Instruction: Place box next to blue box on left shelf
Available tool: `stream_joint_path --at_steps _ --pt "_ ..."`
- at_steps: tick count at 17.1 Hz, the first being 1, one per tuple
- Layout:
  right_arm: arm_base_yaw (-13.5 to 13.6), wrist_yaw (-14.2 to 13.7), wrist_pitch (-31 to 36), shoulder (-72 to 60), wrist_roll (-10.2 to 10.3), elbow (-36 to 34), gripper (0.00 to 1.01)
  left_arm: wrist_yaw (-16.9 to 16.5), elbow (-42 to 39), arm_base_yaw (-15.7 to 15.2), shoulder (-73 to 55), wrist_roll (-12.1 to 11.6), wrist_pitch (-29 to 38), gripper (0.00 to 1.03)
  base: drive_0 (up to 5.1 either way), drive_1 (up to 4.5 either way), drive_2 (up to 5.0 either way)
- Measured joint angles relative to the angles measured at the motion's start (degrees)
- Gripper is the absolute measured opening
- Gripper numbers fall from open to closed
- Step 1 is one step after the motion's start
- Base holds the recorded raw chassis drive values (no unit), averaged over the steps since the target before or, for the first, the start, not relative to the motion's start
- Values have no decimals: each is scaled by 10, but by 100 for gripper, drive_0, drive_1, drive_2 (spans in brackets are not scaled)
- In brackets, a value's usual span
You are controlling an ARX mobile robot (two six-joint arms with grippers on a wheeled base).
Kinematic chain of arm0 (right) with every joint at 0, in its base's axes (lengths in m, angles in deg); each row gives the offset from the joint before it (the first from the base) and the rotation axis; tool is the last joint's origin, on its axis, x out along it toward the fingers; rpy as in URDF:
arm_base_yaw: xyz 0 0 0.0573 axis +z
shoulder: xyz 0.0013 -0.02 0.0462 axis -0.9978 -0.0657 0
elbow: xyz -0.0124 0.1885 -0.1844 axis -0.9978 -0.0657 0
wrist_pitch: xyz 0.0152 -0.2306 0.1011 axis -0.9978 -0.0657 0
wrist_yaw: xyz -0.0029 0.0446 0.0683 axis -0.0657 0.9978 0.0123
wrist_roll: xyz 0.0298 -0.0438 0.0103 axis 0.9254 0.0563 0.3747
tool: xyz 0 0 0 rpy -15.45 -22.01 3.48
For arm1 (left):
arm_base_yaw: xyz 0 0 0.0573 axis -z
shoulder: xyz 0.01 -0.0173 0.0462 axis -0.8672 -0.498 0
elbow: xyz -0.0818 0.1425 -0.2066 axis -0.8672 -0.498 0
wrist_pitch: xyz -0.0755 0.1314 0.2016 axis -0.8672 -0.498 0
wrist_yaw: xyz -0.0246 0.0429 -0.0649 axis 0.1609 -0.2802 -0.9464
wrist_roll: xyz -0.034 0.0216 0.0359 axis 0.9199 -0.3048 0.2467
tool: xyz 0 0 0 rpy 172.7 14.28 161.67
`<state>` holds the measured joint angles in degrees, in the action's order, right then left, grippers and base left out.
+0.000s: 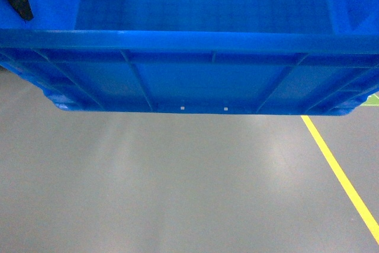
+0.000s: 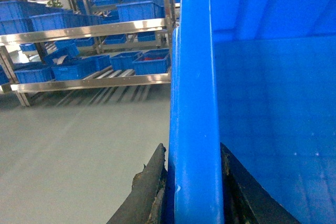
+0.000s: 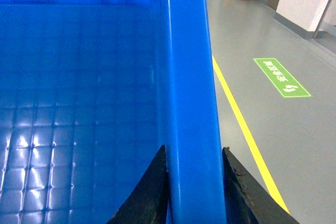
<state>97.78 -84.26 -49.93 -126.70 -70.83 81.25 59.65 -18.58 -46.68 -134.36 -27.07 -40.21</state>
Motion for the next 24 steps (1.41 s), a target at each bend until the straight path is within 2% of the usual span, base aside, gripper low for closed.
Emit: stream_joint_path --at_steps 10,24 --pt "1 2 -2 0 0 0 21 0 0 -2 0 -1 -1 20 -151 -151 -151" --pt "1 2 0 0 0 0 21 0 0 -2 0 -1 0 20 4 429 -420"
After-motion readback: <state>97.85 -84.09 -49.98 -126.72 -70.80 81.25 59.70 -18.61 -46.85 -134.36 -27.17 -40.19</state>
